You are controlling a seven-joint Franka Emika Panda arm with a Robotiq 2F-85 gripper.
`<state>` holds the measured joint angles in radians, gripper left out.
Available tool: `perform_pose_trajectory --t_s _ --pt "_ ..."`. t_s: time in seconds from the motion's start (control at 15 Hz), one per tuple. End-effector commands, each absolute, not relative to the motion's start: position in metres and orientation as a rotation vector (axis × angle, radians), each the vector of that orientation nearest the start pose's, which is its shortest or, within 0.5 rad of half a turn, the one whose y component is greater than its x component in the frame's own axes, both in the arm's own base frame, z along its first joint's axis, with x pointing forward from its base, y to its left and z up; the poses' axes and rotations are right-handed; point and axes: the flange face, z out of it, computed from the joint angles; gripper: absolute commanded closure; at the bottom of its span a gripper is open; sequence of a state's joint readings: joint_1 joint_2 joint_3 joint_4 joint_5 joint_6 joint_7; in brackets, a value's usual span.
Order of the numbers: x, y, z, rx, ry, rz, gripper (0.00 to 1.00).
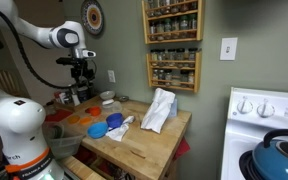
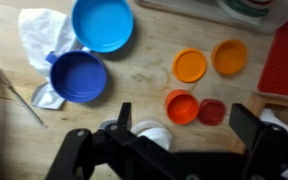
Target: Move the orange bowl to the right then put the orange lid on top of the bowl
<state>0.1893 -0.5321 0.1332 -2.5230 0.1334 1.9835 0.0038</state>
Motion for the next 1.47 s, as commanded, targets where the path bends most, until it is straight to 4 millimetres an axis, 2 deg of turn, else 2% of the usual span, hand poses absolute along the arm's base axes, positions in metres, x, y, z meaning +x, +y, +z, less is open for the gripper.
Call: perform_pose_trajectory --t_s 0.0,0.2,0.27,0.4,0.67,0.87,1.07,1.4 --pt "0.351 0.203 0.410 -2.943 -0.594 0.150 0.00" --pt "0.342 0.240 0.378 -2.854 -0.726 0.263 0.00" --pt "0.340 0.226 0.398 -2.918 -0.665 0.209 0.00" --pt "0.338 0.238 0.381 -2.890 -0.710 0.264 0.00" --pt "0.342 0.239 0.378 -2.879 -0.723 0.275 0.00" --pt "0.335 0.260 0.349 -2.885 -0.774 0.313 0.00" --pt "0.330 0.277 0.325 -2.930 -0.776 0.194 0.00" --pt "0.321 0.290 0.285 -2.930 -0.808 0.138 0.00"
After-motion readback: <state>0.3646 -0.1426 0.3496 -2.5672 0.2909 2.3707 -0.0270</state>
